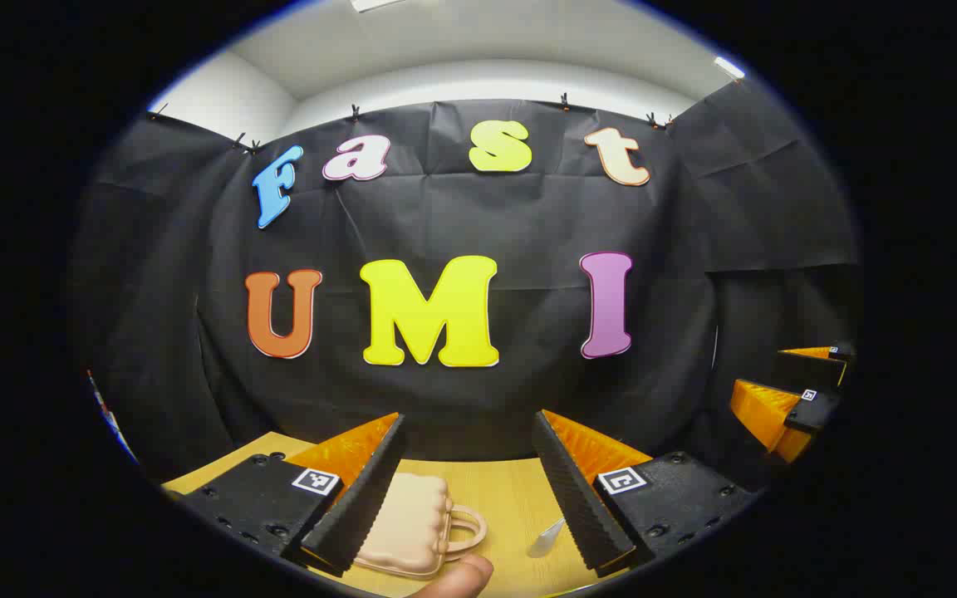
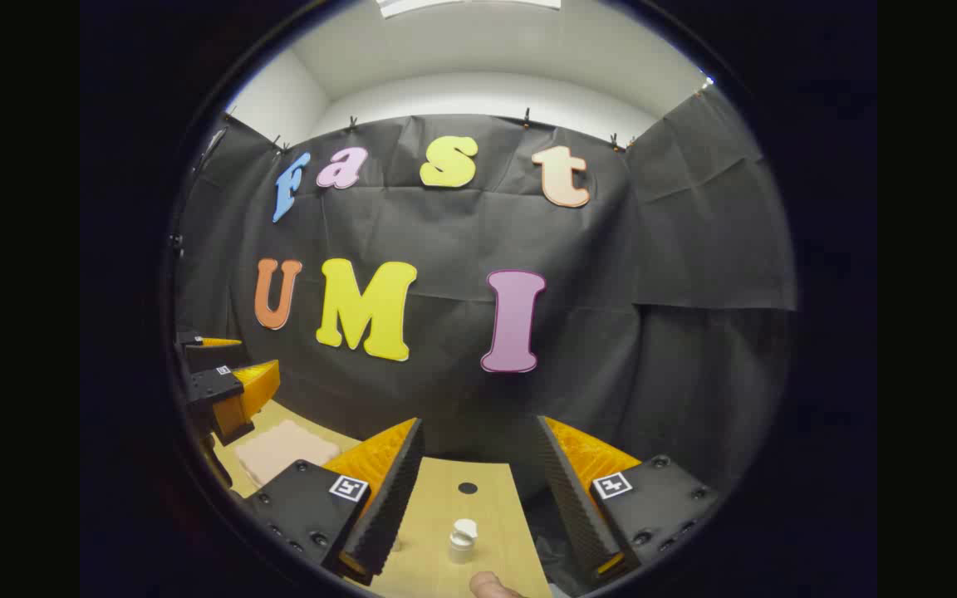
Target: First open the suitcase, pack the skin care products into it, and then close the suitcase.
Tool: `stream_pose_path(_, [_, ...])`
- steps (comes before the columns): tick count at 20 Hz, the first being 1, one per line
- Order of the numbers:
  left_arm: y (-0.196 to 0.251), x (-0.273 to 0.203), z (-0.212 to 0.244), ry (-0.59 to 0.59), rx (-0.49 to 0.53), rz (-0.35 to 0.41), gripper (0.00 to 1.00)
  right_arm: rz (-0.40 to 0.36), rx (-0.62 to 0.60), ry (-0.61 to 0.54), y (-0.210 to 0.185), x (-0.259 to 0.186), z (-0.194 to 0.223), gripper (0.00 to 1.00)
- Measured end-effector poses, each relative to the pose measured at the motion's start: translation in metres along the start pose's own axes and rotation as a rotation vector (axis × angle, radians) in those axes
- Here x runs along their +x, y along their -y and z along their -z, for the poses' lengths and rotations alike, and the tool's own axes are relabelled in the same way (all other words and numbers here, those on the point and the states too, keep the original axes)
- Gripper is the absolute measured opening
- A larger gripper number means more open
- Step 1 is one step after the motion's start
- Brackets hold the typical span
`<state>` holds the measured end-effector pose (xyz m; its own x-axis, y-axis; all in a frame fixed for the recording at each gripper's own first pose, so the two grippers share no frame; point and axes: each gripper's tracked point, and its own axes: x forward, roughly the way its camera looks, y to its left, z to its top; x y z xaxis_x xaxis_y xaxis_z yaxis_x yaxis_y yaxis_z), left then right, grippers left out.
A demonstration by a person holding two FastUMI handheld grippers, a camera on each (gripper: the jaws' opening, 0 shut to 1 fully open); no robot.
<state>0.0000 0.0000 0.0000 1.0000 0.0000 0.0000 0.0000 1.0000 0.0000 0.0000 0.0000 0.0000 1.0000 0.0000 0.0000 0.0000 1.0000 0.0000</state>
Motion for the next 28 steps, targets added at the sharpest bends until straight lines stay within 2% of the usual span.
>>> stream_pose_path(7, [0.01,0.011,0.007,-0.025,-0.022,0.031,0.97,0.046,-0.011,-0.017,0.016,0.004,0.007,0.79])
stream_pose_path(17, [0.007,0.006,0.025,-0.051,-0.019,0.009,0.97,0.019,-0.022,-0.034,0.013,0.005,0.016,0.8])
stream_pose_path(22, [-0.011,0.006,0.075,-0.101,0.083,-0.031,0.97,0.018,-0.028,-0.059,0.016,0.005,0.029,0.79])
stream_pose_path(25, [-0.019,0.007,0.118,-0.146,0.192,-0.047,0.98,0.017,-0.032,-0.081,0.019,0.005,0.039,0.79])
stream_pose_path(28, [-0.019,0.009,0.155,-0.167,0.319,-0.025,0.99,0.023,-0.042,-0.093,0.024,0.004,0.047,0.77])
